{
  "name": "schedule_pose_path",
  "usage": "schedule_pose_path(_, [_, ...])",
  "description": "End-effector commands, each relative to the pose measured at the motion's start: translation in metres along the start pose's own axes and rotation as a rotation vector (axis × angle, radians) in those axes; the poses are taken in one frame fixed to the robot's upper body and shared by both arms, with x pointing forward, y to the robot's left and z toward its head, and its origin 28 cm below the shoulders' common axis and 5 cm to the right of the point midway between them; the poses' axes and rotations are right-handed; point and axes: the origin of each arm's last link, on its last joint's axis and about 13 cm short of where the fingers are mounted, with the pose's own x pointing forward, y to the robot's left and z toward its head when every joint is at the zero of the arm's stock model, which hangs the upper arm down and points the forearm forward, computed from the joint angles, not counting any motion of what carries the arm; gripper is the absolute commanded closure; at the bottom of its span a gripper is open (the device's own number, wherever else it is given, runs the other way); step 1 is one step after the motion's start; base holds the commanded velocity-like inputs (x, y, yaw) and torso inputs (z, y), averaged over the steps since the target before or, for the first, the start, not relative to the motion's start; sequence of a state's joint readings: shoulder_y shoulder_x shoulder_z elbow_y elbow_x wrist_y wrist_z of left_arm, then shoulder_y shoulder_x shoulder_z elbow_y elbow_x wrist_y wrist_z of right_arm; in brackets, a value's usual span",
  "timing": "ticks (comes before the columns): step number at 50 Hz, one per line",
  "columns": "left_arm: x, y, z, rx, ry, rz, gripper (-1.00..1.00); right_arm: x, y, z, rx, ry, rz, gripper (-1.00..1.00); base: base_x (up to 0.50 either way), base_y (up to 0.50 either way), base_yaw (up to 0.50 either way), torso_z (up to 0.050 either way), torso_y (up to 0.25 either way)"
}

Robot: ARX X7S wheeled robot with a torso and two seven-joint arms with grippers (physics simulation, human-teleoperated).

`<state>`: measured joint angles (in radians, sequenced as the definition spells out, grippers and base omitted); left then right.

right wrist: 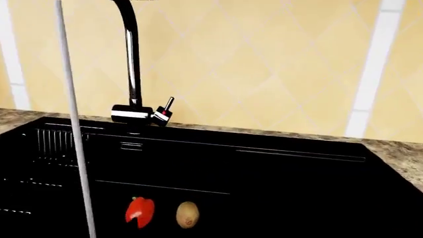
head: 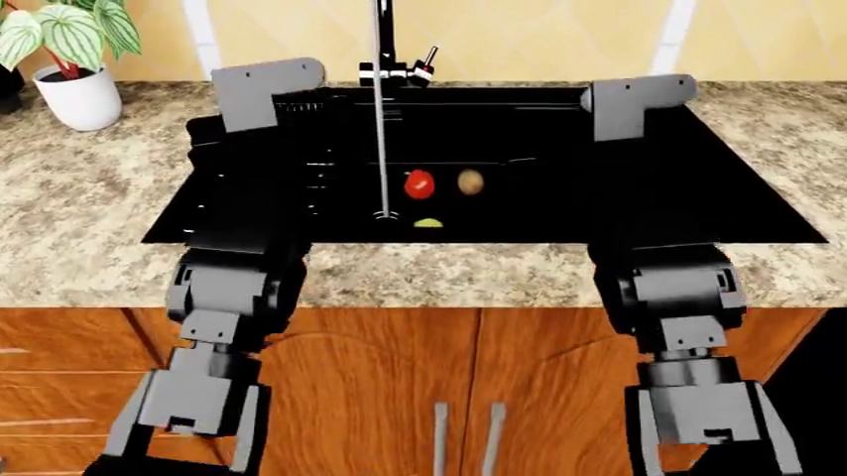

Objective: Pick the pears and kiwis from the sink and place them in one bowl. Place the bell pepper in the other bowl. Then turn off the sink faucet.

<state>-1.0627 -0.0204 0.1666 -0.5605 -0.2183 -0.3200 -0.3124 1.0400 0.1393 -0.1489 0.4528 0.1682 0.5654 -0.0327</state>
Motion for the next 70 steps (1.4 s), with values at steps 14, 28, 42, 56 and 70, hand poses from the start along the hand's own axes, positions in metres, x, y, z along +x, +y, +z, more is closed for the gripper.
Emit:
schedule_pose_path(14, [0.047,0.024,0.022,0.021,0.076,0.186,-1.00,0.027,-0.017,0.018,-0.009,0.082,-0.035,-1.00,0.50,0.00,0.00,0.000,0.000])
schedule_pose_path(28, [0.046,0.025,0.018,0.021,0.089,0.174,-1.00,0.025,-0.018,0.017,-0.013,0.089,-0.038,-1.00,0.50,0.00,0.00,0.000,0.000])
schedule_pose_path(42, [0.045,0.026,0.014,0.032,0.100,0.174,-1.00,0.022,-0.019,0.014,-0.013,0.079,-0.042,-1.00,0.50,0.00,0.00,0.000,0.001])
schedule_pose_path(56, [0.043,0.028,0.007,0.061,0.113,0.157,-1.00,0.020,-0.020,0.010,-0.040,0.104,-0.026,-1.00,0.50,0.00,0.00,0.000,0.000])
schedule_pose_path(70, [0.042,0.036,0.002,0.067,0.129,0.126,-1.00,-0.005,-0.026,0.015,-0.092,0.142,0.023,-1.00,0.50,0.00,0.00,0.000,0.001])
